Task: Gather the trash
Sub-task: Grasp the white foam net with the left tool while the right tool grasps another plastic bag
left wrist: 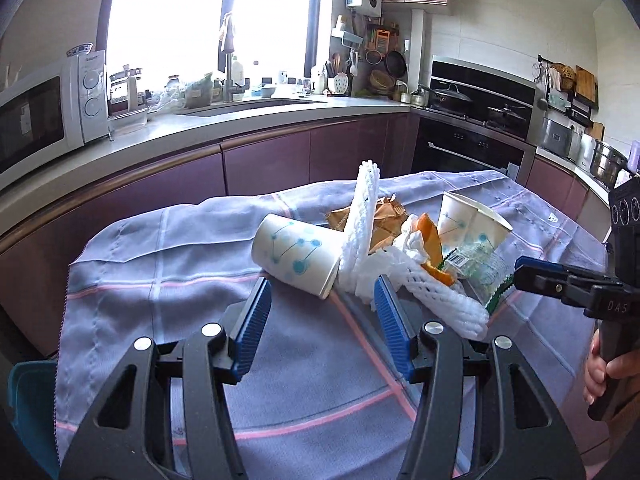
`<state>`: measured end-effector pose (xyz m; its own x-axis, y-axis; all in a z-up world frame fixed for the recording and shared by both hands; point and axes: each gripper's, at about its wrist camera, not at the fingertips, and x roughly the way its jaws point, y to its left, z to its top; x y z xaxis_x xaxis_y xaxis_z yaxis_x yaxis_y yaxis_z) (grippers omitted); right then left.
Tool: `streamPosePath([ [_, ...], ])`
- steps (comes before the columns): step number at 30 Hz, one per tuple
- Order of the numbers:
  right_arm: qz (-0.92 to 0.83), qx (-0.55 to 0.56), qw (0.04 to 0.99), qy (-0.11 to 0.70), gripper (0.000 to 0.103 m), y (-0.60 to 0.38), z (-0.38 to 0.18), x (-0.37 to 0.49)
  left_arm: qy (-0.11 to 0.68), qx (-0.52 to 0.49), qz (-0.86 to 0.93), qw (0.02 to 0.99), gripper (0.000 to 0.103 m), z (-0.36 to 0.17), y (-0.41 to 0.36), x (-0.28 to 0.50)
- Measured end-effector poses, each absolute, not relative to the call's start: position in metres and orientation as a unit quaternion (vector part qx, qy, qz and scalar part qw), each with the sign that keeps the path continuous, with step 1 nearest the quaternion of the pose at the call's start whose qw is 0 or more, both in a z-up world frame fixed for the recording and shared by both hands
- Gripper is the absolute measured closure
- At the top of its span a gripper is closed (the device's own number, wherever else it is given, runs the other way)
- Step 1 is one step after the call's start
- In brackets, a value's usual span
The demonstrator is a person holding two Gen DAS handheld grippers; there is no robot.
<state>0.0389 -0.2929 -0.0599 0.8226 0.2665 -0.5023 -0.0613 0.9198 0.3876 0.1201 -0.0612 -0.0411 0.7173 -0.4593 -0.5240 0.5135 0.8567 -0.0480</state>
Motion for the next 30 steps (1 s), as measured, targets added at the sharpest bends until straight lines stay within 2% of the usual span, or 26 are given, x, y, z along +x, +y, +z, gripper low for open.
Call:
streamPosePath([
  [15, 0.117, 0.260, 0.908, 0.308, 0.047, -0.300, -0.087, 0.050, 0.301, 0.063, -0.276, 0.911, 0.052, -0.050, -0.109, 0.166],
  [17, 0.121, 0.264, 0.906, 0.307, 0.051, -0.301, -0.088, 0.050, 0.307, 0.058, -0.280, 0.908, 0.060, -0.052, -0.111, 0.171],
  [19, 0.125, 0.271, 0.904, 0.307, 0.061, -0.302, -0.088, 0.050, 0.315, 0.049, -0.283, 0.905, 0.073, -0.053, -0.112, 0.175],
  [22, 0.129, 0.277, 0.902, 0.306, 0.070, -0.304, -0.088, 0.049, 0.318, 0.044, -0.288, 0.902, 0.085, -0.055, -0.112, 0.175],
  [26, 0.131, 0.267, 0.904, 0.306, 0.084, -0.303, -0.086, 0.048, 0.313, 0.043, -0.295, 0.902, 0.091, -0.055, -0.113, 0.171],
  [30, 0.132, 0.245, 0.913, 0.297, 0.089, -0.296, -0.078, 0.043, 0.304, 0.041, -0.299, 0.903, 0.092, -0.050, -0.111, 0.164],
])
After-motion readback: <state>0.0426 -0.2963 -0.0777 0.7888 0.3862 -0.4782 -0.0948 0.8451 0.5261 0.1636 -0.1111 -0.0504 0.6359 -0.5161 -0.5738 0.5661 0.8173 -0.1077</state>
